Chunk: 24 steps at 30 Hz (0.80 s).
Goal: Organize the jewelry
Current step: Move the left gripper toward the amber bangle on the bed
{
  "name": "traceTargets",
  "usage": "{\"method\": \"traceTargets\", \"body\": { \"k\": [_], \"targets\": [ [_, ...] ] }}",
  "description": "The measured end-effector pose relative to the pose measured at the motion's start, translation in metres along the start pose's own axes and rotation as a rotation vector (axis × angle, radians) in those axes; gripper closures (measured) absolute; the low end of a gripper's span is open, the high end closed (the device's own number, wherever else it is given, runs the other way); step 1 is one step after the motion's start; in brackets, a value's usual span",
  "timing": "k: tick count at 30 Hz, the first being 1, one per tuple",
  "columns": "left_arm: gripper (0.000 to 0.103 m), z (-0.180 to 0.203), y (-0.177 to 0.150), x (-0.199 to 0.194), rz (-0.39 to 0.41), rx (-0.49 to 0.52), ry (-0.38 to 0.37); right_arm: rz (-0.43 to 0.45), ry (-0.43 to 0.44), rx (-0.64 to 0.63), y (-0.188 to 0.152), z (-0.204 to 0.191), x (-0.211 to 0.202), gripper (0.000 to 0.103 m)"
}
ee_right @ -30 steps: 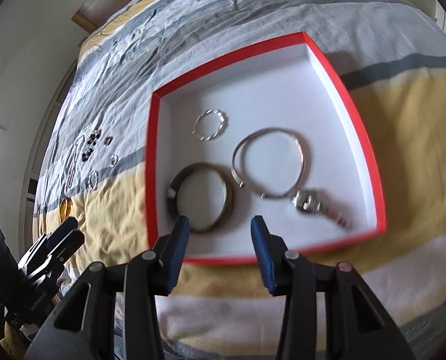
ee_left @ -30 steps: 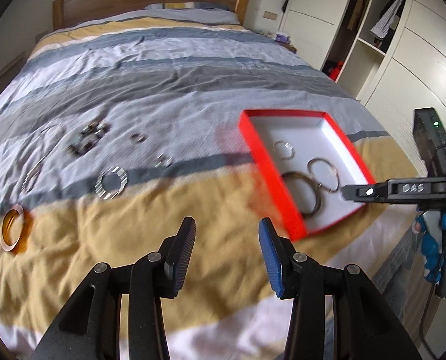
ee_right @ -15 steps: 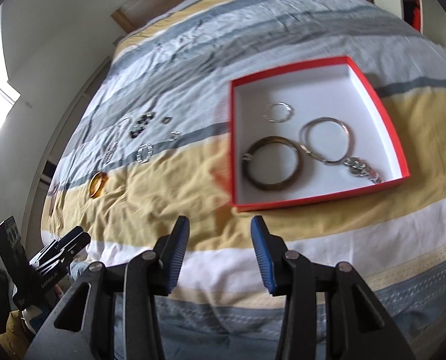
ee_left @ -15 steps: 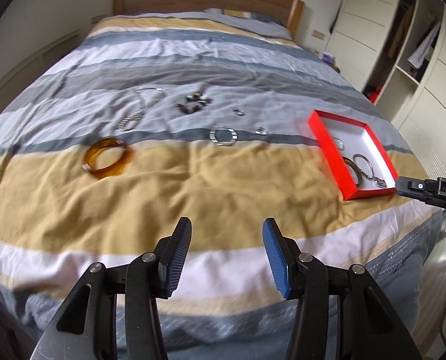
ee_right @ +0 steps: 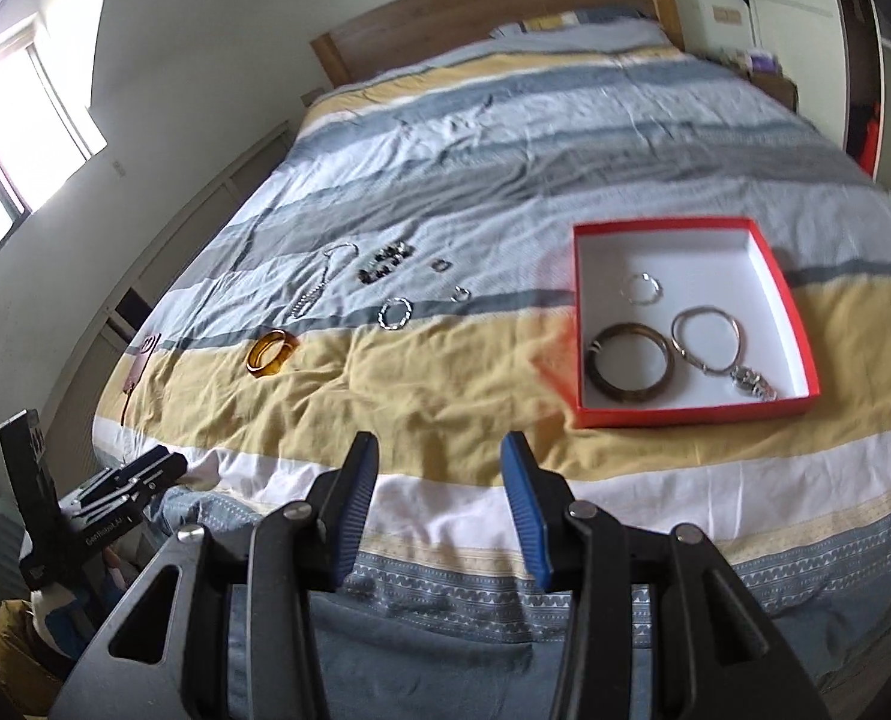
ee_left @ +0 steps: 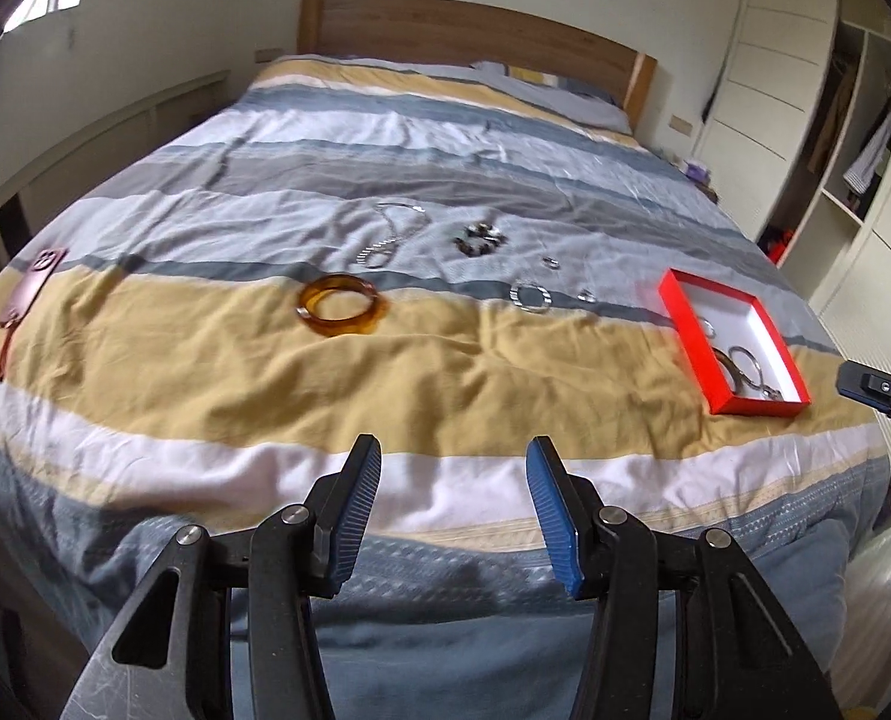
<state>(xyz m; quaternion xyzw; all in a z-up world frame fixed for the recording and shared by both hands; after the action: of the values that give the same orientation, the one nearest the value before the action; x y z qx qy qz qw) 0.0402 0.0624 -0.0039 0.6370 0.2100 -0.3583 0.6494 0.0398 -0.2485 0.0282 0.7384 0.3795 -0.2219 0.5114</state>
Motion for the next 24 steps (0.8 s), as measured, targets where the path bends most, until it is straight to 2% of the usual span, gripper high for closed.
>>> {"method": "traceTargets", "body": {
  "k": [5,13,24],
  "targets": [
    [0.053,-0.021,-0.005,0.002,-0.013,-0.034,0.025,0.016,-0.003,-0.046,0.005,-0.014,0.007,0.063],
    [0.053,-0.059,0.001,0.047,-0.072,-0.104,0.075,-0.019,-0.017,-0.071,0.02,-0.014,0.065,0.063],
    [0.053,-0.106,0.044,0.124,-0.108,-0.182,0.107,-0.043,-0.046,-0.11,0.058,-0.015,0.155,0.067]
  ]
}}
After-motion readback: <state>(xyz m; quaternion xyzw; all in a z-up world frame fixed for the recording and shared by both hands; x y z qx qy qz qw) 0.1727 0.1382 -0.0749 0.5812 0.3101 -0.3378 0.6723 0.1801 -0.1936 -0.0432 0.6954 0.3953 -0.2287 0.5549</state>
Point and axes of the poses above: each gripper's, at about its wrist camera, not at the fingertips, and x roughly the way its jaws point, z to its right, y to its top, the point moved 6 cm from there along x, roughly the way its jaws point, and after that the axes turned 6 degrees about x, right-handed, at the moved point
